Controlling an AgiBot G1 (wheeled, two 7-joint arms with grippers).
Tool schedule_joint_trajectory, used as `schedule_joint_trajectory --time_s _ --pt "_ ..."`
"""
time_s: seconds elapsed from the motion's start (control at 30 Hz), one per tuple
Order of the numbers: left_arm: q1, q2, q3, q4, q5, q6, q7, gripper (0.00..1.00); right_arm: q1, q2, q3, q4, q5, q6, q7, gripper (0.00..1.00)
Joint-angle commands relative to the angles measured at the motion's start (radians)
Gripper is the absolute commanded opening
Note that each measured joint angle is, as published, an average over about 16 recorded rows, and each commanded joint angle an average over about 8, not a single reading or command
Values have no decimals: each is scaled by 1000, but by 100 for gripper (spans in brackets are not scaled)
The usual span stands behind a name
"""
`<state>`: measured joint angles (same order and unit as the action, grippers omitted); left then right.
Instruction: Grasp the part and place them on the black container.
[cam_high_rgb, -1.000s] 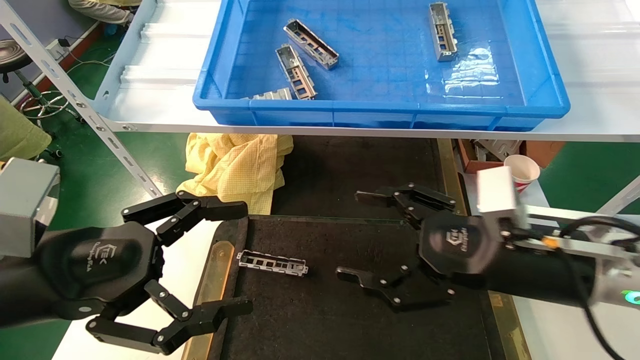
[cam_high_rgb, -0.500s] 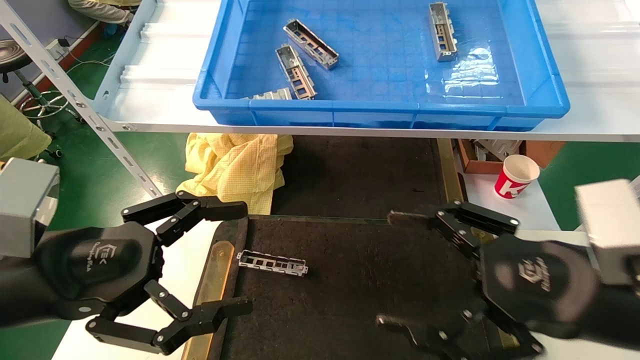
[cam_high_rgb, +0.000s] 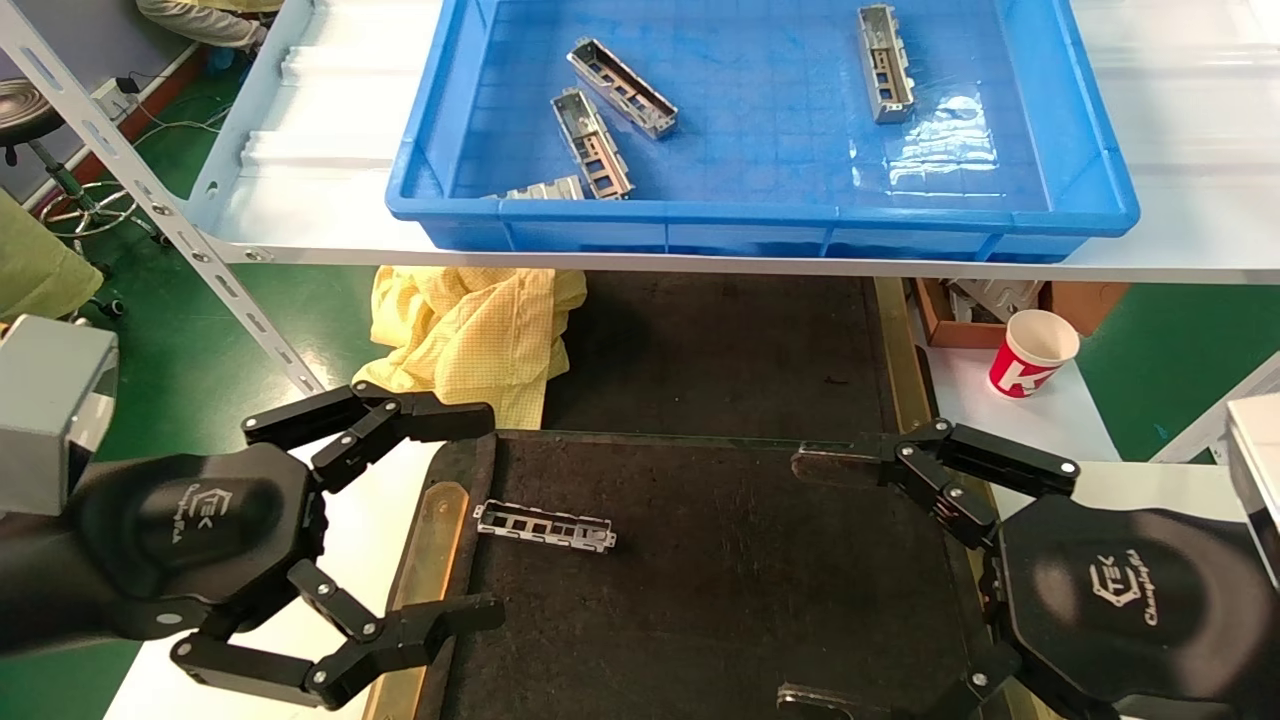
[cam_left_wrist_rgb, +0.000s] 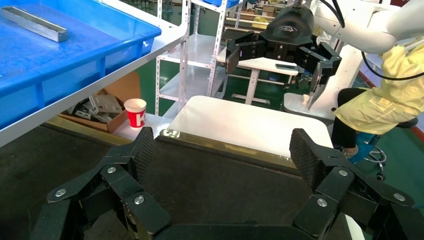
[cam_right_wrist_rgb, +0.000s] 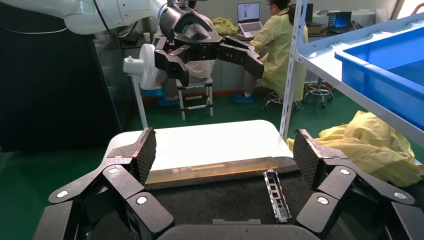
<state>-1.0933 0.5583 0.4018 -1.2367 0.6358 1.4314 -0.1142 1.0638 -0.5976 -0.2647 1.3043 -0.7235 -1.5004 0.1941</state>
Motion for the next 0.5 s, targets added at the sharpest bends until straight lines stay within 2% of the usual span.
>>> schedule_joint_trajectory --time_s 0.03,0.5 --pt "0 0 0 0 0 0 0 100 2 -3 -3 -4 0 1 -2 100" --pt "0 0 0 0 0 0 0 100 9 -12 -12 -17 -3 4 -7 100"
